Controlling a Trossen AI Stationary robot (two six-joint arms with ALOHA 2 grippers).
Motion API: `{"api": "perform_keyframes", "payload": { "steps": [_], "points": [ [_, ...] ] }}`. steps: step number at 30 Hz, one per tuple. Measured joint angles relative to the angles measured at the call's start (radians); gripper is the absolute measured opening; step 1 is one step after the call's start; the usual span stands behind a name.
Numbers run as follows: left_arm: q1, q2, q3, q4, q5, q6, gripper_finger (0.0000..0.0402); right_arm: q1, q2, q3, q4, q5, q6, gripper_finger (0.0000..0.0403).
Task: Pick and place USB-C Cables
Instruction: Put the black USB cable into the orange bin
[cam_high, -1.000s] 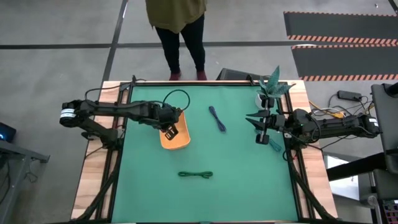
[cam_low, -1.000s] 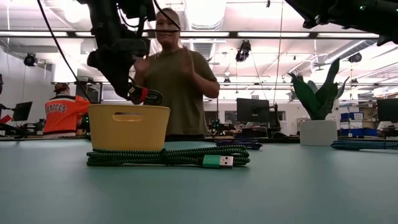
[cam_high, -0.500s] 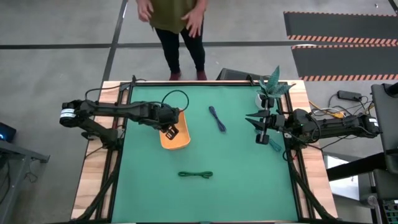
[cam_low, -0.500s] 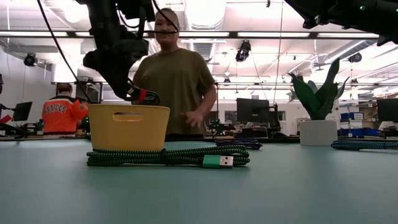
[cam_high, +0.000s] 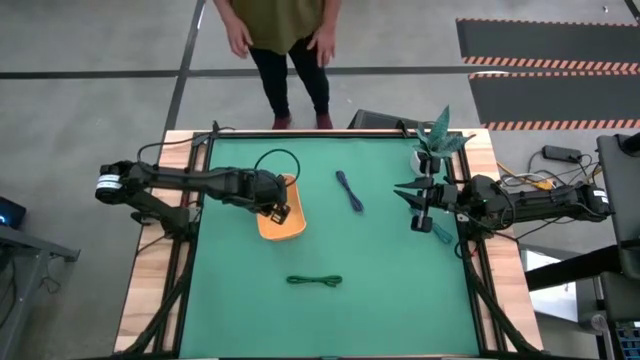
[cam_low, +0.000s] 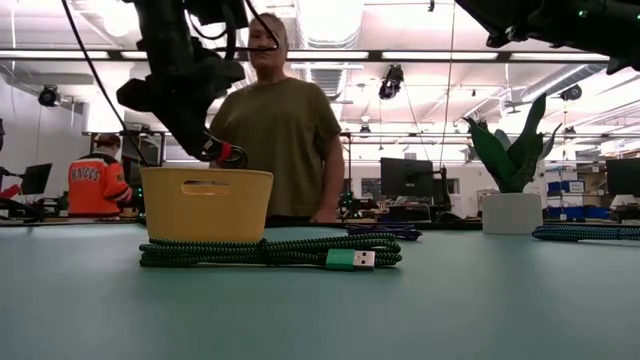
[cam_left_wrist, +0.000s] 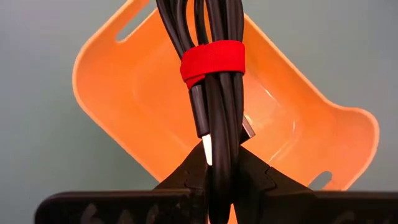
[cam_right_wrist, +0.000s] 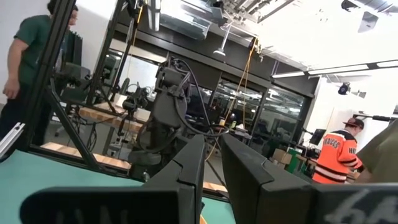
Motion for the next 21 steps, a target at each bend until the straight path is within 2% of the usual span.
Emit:
{"api": "perform_keyframes", "payload": {
  "steps": [11,21],
  "points": [
    [-0.053,0.000,0.000,0.006,-0.029,-0.261,0.0024,0.000,0.000,0.000,-0.008,0.000,0.014,0.0047],
    [-0.085,0.006,0.001,0.026,-0.030,-0.425,0.0025,0.000,0.000,0.000,-0.016,0.000,-0.005,0.0047]
  ]
}}
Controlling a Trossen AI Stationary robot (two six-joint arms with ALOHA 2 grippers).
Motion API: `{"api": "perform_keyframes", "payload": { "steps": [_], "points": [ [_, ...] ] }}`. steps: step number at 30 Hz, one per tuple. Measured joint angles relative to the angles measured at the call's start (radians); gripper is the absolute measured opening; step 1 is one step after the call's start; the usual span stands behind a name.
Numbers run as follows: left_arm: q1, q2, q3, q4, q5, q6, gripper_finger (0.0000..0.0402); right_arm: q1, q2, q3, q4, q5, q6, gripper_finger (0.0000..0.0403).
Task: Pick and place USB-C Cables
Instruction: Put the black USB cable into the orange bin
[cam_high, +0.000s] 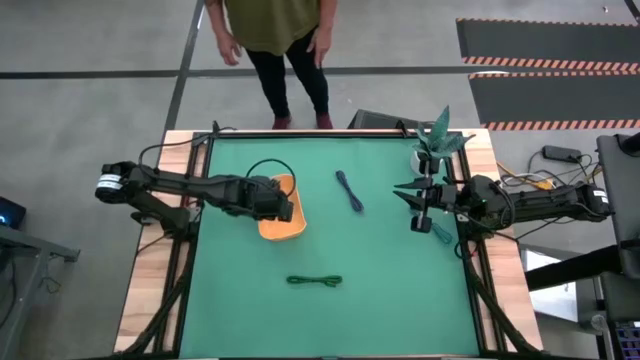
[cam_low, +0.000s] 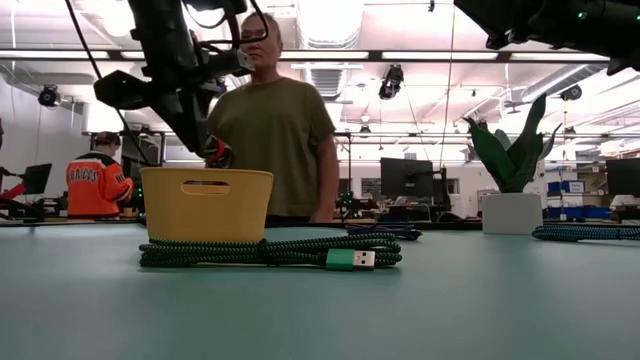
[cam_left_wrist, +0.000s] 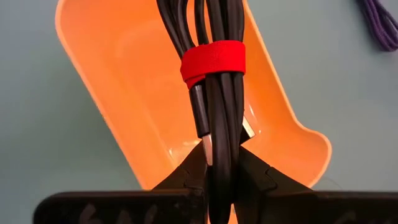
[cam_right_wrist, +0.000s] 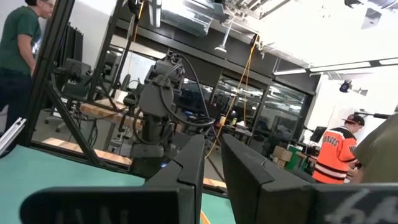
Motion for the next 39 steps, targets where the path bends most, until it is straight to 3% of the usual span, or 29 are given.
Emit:
{"api": "perform_keyframes", "payload": {
  "steps": [39],
  "points": [
    [-0.020,0.141,0.002,0.047,-0.056,-0.054,0.0027,0.000,-0.001,0.000,-0.020,0.026,-0.021,0.0047]
  ]
}}
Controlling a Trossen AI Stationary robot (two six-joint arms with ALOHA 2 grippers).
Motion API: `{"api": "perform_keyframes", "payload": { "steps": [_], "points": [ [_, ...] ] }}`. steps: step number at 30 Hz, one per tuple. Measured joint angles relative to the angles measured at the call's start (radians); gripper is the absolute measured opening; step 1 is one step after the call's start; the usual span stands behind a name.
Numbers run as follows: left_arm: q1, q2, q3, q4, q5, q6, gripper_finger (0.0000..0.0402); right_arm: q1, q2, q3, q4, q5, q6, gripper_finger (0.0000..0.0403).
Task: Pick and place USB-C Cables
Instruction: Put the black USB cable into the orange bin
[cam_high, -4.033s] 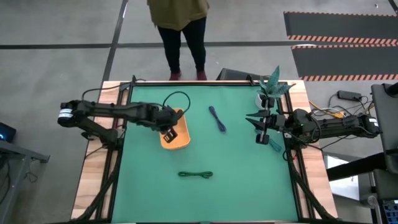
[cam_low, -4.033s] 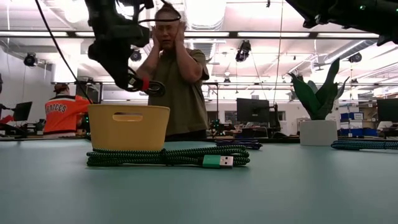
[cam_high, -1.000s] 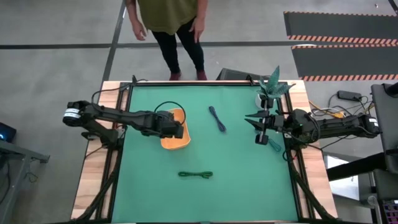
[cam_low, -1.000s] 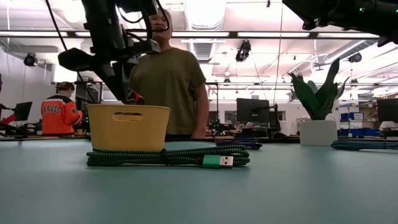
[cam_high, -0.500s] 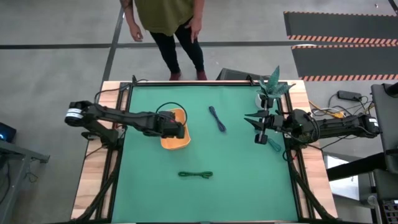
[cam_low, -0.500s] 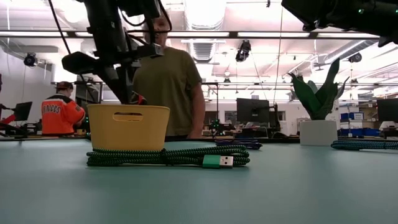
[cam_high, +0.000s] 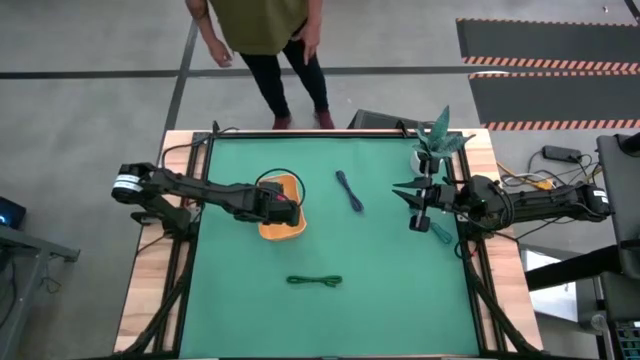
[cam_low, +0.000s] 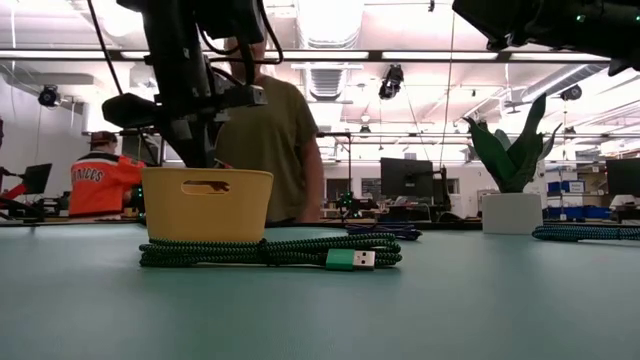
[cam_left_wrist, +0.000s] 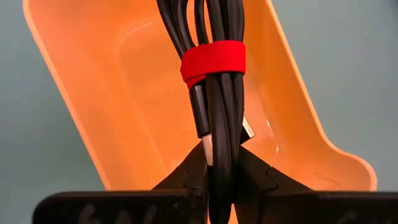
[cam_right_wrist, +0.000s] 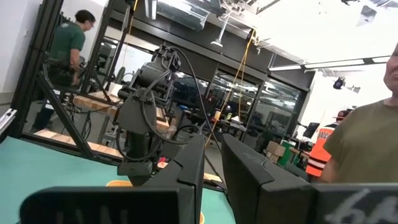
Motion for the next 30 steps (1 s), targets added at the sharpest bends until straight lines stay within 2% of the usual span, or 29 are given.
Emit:
{"api": "perform_keyframes", "payload": {
  "steps": [5,14,20,30],
  "points": [
    [-0.006,0.004,0.000,0.007,0.000,0.028,0.0027,0.000,0.000,0.000,0.000,0.000,0.000,0.0047],
    [-0.005,0.003,0.032,0.002,0.025,0.256,0.0027,0.000,0.000,0.000,-0.001,0.000,0.000,0.0047],
    [0.002,0.003,0.018,-0.006,0.081,0.269,0.0027,0.000,0.000,0.000,0.000,0.000,0.001,0.0047],
    [0.002,0.007,0.008,-0.003,0.084,0.253,0.0027,0.000,0.000,0.000,-0.001,0.000,0.002,0.0047]
  ]
}}
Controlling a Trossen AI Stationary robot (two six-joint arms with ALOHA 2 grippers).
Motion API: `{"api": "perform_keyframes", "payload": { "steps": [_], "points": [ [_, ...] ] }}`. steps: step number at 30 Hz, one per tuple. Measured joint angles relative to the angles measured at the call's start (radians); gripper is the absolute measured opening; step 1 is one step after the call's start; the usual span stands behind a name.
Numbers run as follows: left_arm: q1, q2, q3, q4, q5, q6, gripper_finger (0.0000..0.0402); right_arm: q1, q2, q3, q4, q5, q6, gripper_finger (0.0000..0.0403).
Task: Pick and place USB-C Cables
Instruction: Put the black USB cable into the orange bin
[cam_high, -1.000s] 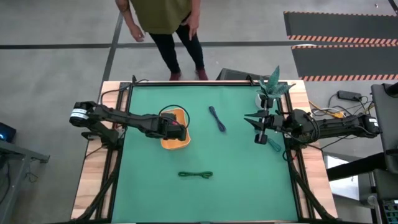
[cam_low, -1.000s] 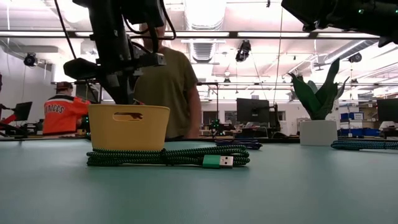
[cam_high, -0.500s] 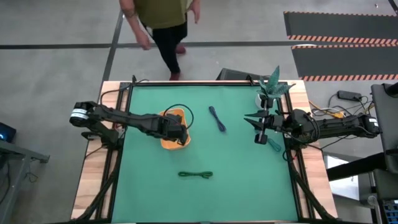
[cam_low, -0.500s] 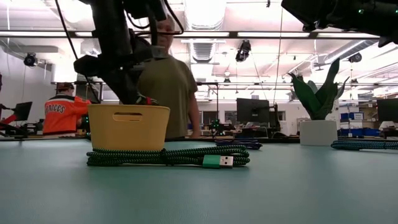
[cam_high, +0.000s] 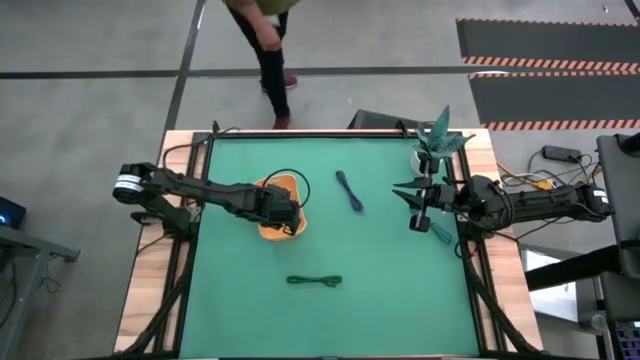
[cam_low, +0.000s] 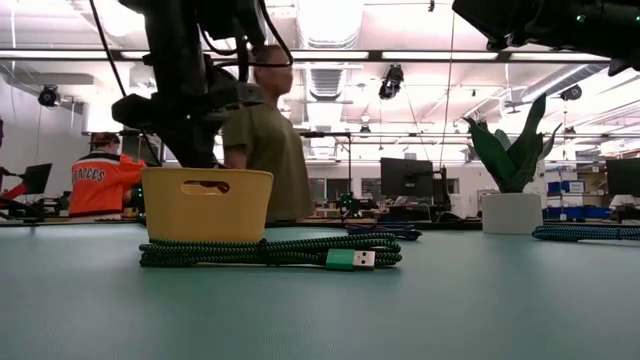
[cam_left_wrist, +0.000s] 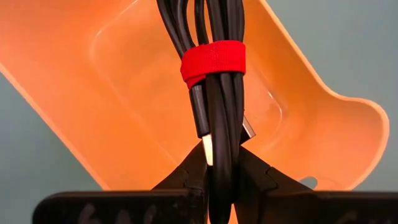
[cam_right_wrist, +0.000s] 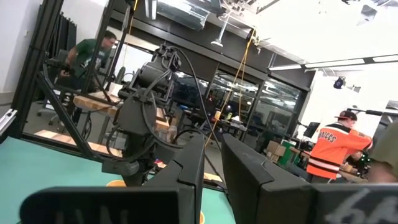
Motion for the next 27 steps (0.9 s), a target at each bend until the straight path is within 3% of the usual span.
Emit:
{"api": "perform_keyframes", "payload": {
  "steps": [27],
  "points": [
    [0.014,0.008,-0.047,0.017,-0.049,0.007,0.0027,0.000,0.000,0.000,0.001,0.000,0.016,0.0047]
  ]
}}
